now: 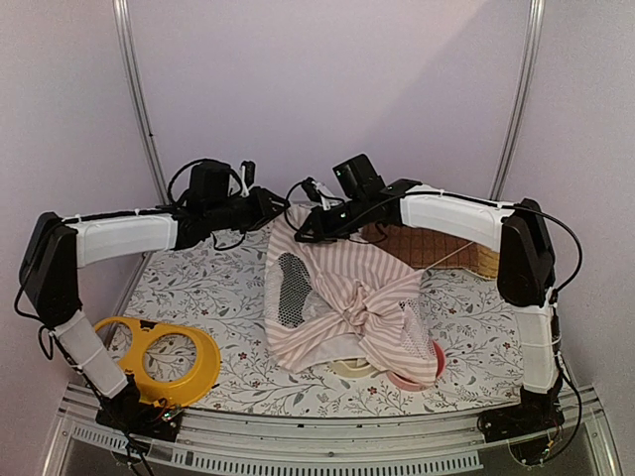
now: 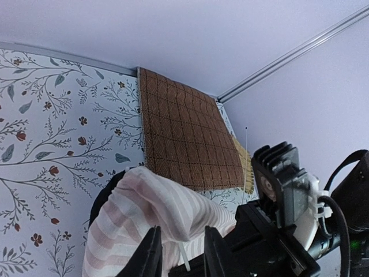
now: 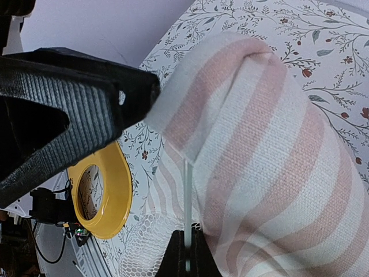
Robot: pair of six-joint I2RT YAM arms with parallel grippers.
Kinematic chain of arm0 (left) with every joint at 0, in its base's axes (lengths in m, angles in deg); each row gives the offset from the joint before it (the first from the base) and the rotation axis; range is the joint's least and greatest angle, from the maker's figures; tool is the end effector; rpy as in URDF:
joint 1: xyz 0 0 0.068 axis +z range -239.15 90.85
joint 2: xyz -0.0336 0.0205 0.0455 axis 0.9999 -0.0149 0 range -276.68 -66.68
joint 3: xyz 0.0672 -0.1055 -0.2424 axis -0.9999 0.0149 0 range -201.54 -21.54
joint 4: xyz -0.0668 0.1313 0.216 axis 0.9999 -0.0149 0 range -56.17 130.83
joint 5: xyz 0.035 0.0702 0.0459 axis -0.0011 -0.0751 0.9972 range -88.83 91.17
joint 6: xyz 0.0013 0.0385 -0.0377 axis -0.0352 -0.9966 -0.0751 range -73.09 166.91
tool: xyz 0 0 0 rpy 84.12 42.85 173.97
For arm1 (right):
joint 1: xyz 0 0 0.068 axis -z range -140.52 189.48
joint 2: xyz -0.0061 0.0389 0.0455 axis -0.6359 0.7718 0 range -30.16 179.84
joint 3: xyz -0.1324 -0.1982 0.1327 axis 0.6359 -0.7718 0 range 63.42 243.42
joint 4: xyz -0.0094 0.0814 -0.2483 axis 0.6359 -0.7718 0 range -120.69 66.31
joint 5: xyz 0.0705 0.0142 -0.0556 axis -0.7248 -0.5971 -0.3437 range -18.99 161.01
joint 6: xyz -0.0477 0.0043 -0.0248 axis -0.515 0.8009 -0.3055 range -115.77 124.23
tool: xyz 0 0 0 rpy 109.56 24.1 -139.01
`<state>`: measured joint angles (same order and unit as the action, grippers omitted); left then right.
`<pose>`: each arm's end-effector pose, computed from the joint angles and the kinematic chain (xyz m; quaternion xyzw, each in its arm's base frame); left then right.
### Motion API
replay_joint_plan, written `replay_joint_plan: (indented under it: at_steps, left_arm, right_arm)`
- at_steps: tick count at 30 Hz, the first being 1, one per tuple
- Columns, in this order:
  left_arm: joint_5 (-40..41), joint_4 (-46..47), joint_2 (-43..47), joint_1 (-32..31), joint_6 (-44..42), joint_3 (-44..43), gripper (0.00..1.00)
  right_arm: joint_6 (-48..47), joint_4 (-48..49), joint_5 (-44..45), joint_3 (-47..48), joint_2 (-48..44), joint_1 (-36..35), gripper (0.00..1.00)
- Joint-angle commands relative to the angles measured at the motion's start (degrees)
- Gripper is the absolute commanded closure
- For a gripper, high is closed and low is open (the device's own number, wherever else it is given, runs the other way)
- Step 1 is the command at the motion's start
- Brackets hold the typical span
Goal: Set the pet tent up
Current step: Insert the tent pole into the pole socket of the pet tent, then pick up the tent pole from the tent.
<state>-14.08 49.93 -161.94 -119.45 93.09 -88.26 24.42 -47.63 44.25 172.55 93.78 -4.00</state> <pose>0.3321 -0.2050 0.2759 -0.0359 0.8120 -0.4394 0.3826 0.3533 0.3572 0.2615 -0.2751 0.8389 0.3991 0.2473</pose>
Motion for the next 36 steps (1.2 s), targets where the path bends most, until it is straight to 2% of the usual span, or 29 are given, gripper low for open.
replay_joint_plan:
  at_steps: [1,8,12,23,36]
  left_arm:
    - [-1.02,1.12,-1.85,0.25,0.32,-3.12,0.75]
    - [-0.53,0.37,-3.42,0.2,-0.22,-4.29,0.8]
    - [-0.19,0.34,-3.37,0.17,-0.5,-4.04,0.89]
    - [-0.53,-0.27,-2.68,-0.36,-2.23,-2.78,1.0]
    - [1.36,0.31,1.86,-4.15,-2.76,3.65,1.0]
  right_arm:
    - [-0.5,-2.51,-0.45,0.04,1.28,0.25,1.0]
    - [-0.41,-2.47,-0.55,0.17,1.25,0.24,1.0]
    - [-0.41,-2.6,-0.57,0.22,1.35,0.33,1.0]
    - [-0.41,-2.94,-0.66,1.15,1.86,0.31,1.0]
    - [0.53,-3.37,0.85,7.39,4.03,0.33,1.0]
